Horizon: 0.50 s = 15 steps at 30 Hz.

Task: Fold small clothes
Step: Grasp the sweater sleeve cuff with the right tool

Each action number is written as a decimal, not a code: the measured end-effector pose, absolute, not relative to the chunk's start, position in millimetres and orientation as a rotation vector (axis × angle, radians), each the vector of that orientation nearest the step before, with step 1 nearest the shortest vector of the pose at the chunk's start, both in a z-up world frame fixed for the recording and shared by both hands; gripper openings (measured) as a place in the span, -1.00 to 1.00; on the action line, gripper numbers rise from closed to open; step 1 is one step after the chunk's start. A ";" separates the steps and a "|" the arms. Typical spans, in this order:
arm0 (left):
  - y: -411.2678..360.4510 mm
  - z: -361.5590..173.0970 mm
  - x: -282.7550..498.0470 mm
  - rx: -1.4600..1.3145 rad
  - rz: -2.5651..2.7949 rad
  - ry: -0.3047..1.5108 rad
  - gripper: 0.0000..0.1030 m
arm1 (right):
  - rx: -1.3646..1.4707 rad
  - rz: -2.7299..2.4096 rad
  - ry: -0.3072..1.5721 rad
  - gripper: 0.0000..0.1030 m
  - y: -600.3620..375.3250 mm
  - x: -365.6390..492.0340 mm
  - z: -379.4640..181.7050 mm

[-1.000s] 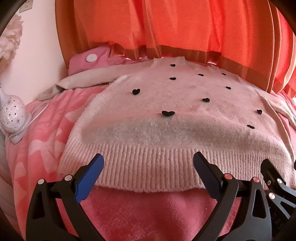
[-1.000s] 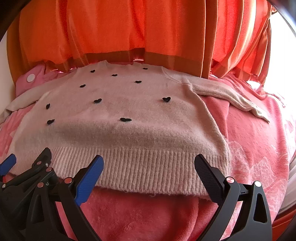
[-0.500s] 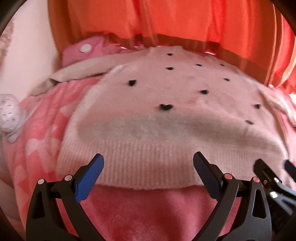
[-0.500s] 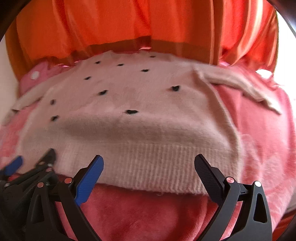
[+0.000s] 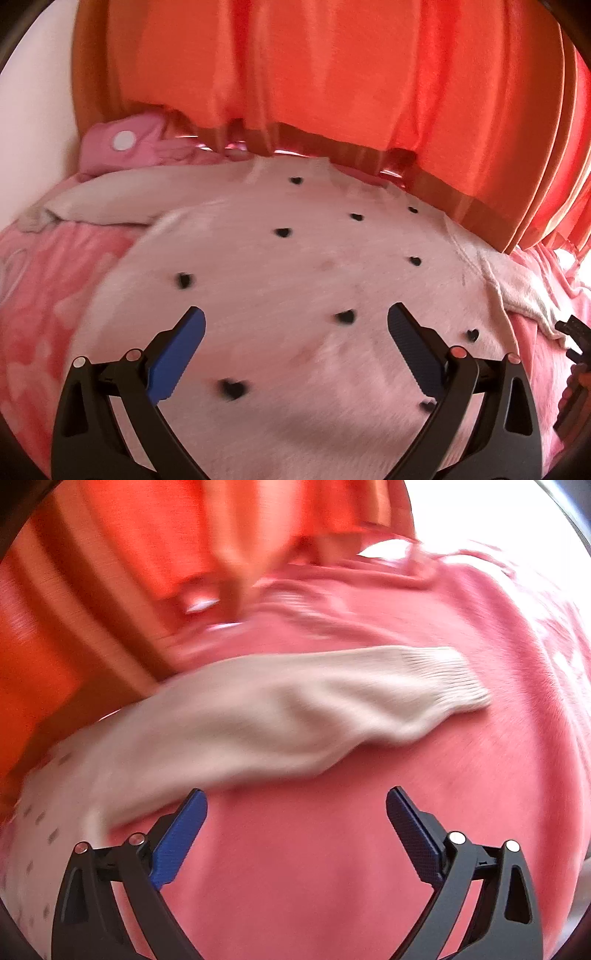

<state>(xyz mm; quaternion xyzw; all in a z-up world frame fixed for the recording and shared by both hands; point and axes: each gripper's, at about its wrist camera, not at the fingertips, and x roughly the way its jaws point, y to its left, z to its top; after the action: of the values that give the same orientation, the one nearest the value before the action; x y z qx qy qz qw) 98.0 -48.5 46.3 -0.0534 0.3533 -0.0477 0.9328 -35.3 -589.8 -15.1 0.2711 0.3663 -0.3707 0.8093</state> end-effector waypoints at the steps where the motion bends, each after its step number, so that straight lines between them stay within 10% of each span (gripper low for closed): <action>1: -58.9 42.2 100.8 -0.085 -0.100 0.717 0.88 | 0.586 -0.809 0.787 0.74 -597.7 -35.1 -17.9; 15: -87.4 14.8 98.5 0.089 -0.143 0.713 0.88 | 0.585 -0.864 0.772 0.75 -620.7 -10.3 -35.4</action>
<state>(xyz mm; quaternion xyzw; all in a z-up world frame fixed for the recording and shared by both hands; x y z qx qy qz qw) 98.5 -87.4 14.8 0.0435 0.3488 -0.0699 0.9336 -10.3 -620.7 -35.4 0.2724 0.3596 -0.4022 0.7967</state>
